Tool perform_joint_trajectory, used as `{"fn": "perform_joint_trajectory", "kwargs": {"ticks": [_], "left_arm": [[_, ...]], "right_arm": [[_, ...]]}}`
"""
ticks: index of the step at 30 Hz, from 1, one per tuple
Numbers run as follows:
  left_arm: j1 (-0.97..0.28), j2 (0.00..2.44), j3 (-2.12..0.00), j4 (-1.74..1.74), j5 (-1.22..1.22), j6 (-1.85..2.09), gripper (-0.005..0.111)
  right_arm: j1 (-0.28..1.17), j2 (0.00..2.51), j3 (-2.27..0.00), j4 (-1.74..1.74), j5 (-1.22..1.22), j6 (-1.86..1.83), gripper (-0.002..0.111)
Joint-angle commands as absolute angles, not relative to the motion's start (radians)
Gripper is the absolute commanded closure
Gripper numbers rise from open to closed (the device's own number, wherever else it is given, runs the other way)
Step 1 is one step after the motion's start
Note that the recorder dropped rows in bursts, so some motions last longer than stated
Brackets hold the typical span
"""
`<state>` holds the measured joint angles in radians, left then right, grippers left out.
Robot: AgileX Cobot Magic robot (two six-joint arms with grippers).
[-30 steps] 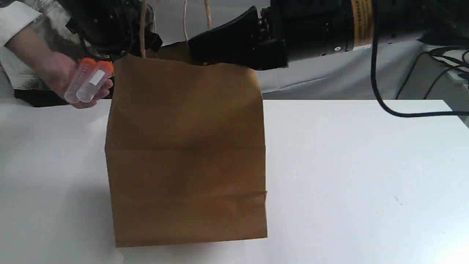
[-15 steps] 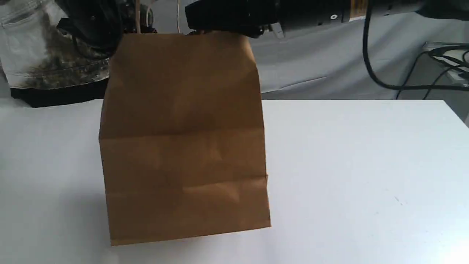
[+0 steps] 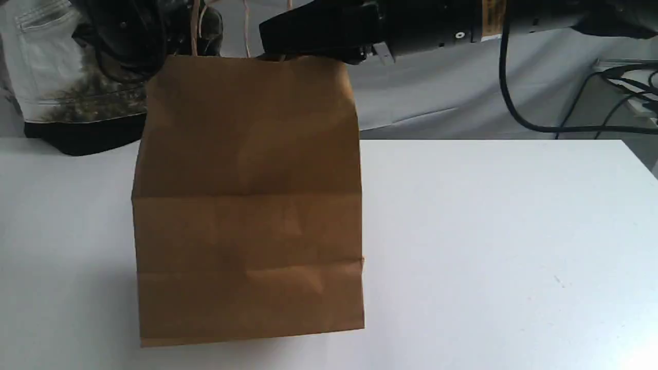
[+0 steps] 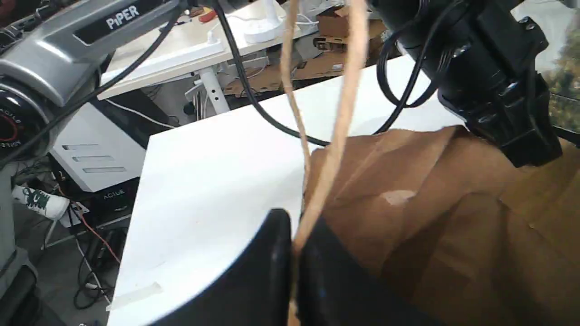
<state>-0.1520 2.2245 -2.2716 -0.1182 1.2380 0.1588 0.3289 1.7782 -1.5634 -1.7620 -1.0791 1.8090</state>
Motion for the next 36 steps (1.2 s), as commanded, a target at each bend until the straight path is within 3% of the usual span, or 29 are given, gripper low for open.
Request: {"fn": "perform_joint_trajectory", "kwargs": {"ticks": [1, 15, 29, 32, 36], "left_arm": [[-0.15, 2.224, -2.276, -0.127, 1.221, 0.202, 0.107], [-0.182, 2.222, -2.523, -0.249, 1.212, 0.264, 0.107], [-0.239, 2.224, -2.495, -0.226, 1.221, 0.239, 0.107], [-0.239, 2.224, -2.476, -0.238, 1.221, 0.241, 0.105], [-0.239, 2.224, -2.471, -0.265, 1.221, 0.241, 0.09]], "right_arm": [[0.328, 1.772, -1.568, -1.744, -1.083, 1.78, 0.108], [0.33, 1.768, -1.568, -1.744, -0.925, 1.646, 0.108], [0.33, 1.772, -1.505, -1.744, -0.861, 1.636, 0.108], [0.33, 1.772, -1.456, -1.744, -0.863, 1.636, 0.1], [0.328, 1.772, -1.434, -1.744, -0.863, 1.634, 0.07]]}}
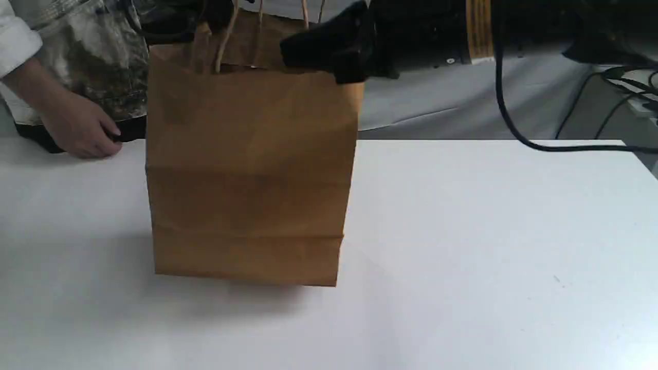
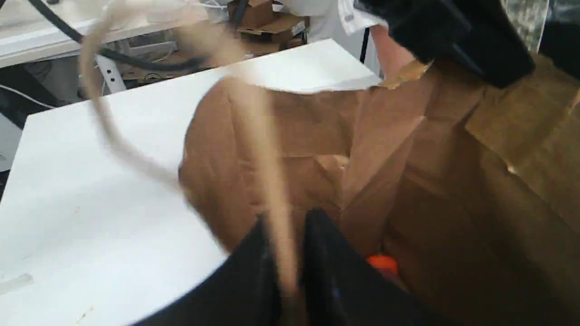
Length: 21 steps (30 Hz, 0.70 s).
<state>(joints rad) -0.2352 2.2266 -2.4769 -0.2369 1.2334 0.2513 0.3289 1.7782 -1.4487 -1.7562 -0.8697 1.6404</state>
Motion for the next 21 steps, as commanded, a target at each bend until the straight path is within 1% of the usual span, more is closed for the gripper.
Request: {"fn": "perform_joint_trajectory", "kwargs": {"ticks": [1, 2, 4, 5, 7, 9, 17, 21], "left_arm": [[-0.239, 2.224, -2.471, -0.27, 1.221, 0.241, 0.085], [-0.239, 2.224, -2.471, -0.273, 1.221, 0.241, 0.078], [-0.239, 2.224, -2.471, -0.273, 1.221, 0.239, 0.069], [-0.239, 2.224, -2.471, -0.273, 1.221, 0.239, 0.063], [-0.239, 2.224, -2.471, -0.266, 1.221, 0.237, 0.053], [-0.239, 2.222, -2.471, -0.233, 1.221, 0.237, 0.047], [-0.231, 2.165, -2.471, -0.19, 1.221, 0.244, 0.047], [-0.227, 2.117, -2.471, -0.096, 1.221, 0.24, 0.047]], "right_arm": [[0.328, 1.772, -1.432, -1.744, -0.863, 1.634, 0.066], [0.328, 1.772, -1.432, -1.744, -0.876, 1.634, 0.057], [0.328, 1.772, -1.432, -1.744, -0.882, 1.636, 0.048], [0.328, 1.772, -1.432, -1.744, -0.882, 1.638, 0.045], [0.328, 1.772, -1.432, -1.744, -0.882, 1.645, 0.045], [0.328, 1.77, -1.432, -1.744, -0.879, 1.645, 0.045], [0.328, 1.696, -1.432, -1.744, -0.874, 1.638, 0.045], [0.328, 1.652, -1.432, -1.744, -0.87, 1.639, 0.045]]}}
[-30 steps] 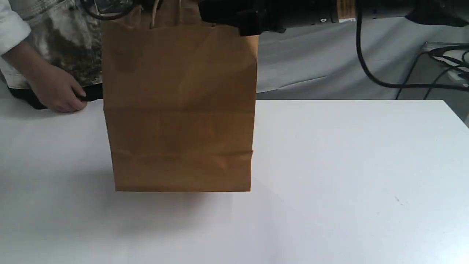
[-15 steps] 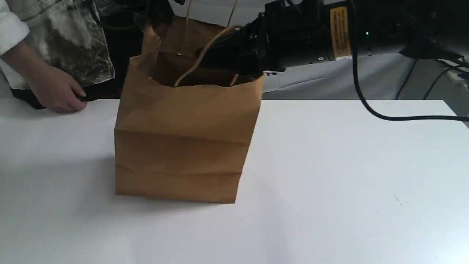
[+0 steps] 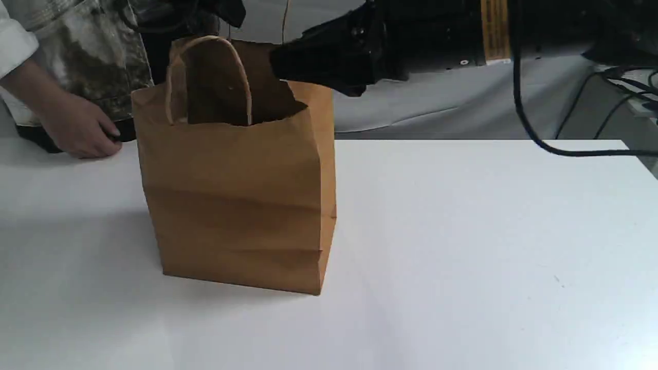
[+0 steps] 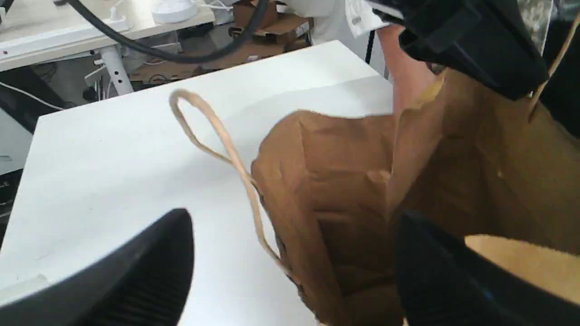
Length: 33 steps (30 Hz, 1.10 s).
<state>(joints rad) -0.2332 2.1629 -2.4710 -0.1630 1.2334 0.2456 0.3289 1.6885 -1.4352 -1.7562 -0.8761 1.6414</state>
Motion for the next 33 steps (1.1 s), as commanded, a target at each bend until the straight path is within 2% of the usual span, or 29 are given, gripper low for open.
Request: {"fn": "perform_joint_trajectory", "kwargs": {"ticks": [1, 13, 24, 26, 30, 33], "left_arm": [[-0.219, 2.108, -2.471, -0.082, 1.221, 0.23, 0.047], [-0.196, 1.884, -2.471, 0.044, 1.221, 0.128, 0.047], [-0.196, 1.615, -2.471, -0.053, 1.221, 0.112, 0.047], [-0.196, 1.575, -2.471, -0.077, 1.221, 0.116, 0.047], [-0.196, 1.482, -2.471, -0.157, 1.221, 0.136, 0.047], [-0.196, 1.425, -2.471, -0.205, 1.221, 0.139, 0.047]], "right_arm": [[0.328, 1.642, -1.432, -1.744, -0.87, 1.642, 0.045], [0.278, 1.497, -1.408, -1.744, -0.877, 1.734, 0.045], [0.131, 1.126, -1.104, -1.744, -0.667, 1.624, 0.046], [0.124, 1.028, -1.04, -1.744, -0.541, 1.474, 0.05], [0.128, 0.83, -0.927, -1.744, -0.177, 0.898, 0.067], [0.128, 0.77, -0.907, -1.74, 0.119, 0.797, 0.084]]}}
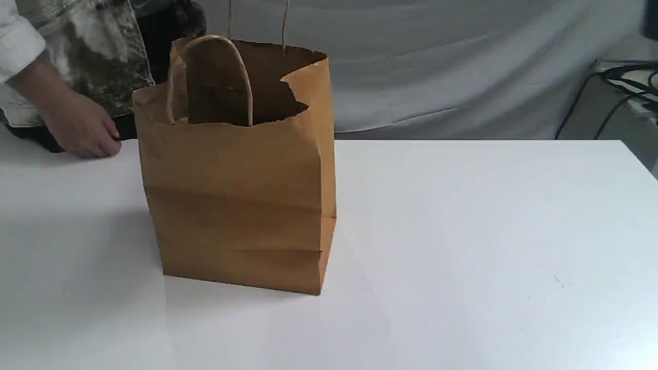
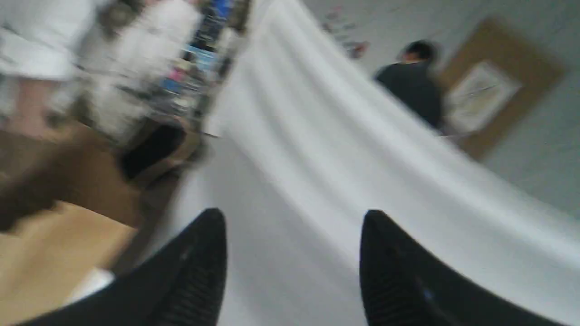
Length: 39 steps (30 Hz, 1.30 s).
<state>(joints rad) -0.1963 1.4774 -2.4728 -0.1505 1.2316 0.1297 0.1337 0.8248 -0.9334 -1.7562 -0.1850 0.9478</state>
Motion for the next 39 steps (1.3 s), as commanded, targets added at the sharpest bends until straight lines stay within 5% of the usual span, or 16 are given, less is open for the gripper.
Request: {"fn": "perform_joint_trajectory", "kwargs": {"ticks": [1, 5, 12, 20, 28, 33, 39], "left_arm": [[-0.196, 1.41, -2.471, -0.207, 1.221, 0.139, 0.047], [-0.198, 1.338, -2.471, -0.207, 1.221, 0.135, 0.047], [-0.198, 1.212, -2.469, -0.289, 1.221, 0.146, 0.067], [-0.198, 0.9, -2.228, -0.281, 1.221, 0.213, 0.07], [-0.198, 0.417, -1.626, -0.034, 1.208, 0.23, 0.089], [-0.198, 0.127, -1.287, 0.01, 0.916, 0.125, 0.107], [-0.198, 0.0, -0.974, 0.108, 0.96, -0.01, 0.107]], "right_arm": [[0.128, 0.765, -0.907, -1.685, 0.223, 0.814, 0.089], [0.128, 0.764, -0.928, -1.071, 0.634, 0.715, 0.108], [0.128, 0.736, -0.848, -0.207, 0.649, 0.093, 0.108], [0.223, 0.463, -0.762, -0.216, 0.572, 0.074, 0.108], [0.26, 0.219, -0.662, -0.33, 0.632, 0.122, 0.108], [0.26, 0.09, -0.577, -0.33, 0.657, 0.268, 0.108], [0.26, 0.0, -0.485, -0.347, 0.823, 0.33, 0.108]]}}
